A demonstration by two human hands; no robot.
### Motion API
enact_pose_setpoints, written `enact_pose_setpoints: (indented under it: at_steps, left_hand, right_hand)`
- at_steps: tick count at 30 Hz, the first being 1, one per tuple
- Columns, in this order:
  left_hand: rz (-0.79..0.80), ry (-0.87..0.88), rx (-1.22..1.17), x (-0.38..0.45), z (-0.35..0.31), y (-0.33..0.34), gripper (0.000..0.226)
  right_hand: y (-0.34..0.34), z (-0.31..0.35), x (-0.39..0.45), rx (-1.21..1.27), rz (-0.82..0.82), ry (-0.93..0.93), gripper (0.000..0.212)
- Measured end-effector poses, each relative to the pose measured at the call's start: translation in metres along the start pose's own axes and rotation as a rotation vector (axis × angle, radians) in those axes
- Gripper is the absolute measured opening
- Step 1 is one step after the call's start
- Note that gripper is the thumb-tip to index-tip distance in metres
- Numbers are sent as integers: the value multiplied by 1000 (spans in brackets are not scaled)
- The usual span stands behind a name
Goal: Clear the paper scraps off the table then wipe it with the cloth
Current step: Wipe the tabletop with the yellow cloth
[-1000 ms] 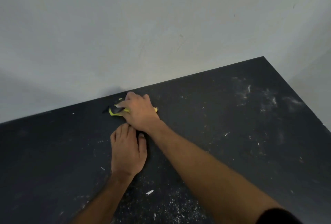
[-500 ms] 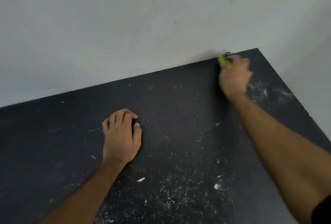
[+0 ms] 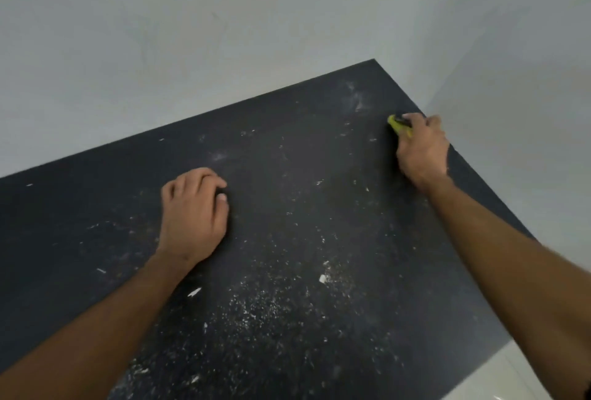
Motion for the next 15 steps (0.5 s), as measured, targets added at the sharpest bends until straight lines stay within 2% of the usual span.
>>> enact_pose_setpoints:
  at_steps: [2,4,6,8,11,13,15]
  left_hand:
    - [21,71,-78,16,-43,14,21]
    - [52,109,-116,34,-79,30,23]
    - [76,104,-120,54,-100,46,29]
    - [111,100,-95,74,-111,60,36]
    - [159,104,-21,93,-116,78,46]
    - [129,113,24,94,-116,83,49]
    - [108,104,24,92,-117,82,49]
  right_hand:
    - [-8,20,-42,-3,-2,-255,40]
    - [-11,42,-103,-1,126,-565,46]
    - [-15,39,-153,13,220,-721,50]
    - [-16,5,-145,22,167,-638,49]
    - [-22,-78,-80,-75,35,-233,46]
    - [-35,-128,-41,-97,5,15,45]
    - [-45,-137,-24,-141,-13,126,41]
Point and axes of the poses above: each hand's wrist, its own x-axis towards the middle knuckle, its own y-axis out of the palm, z = x × y, the point moved 2 cm from there along x, towards the middle knuckle, and after that the axes turned 3 degrees about -z, right-handed, at the moved point
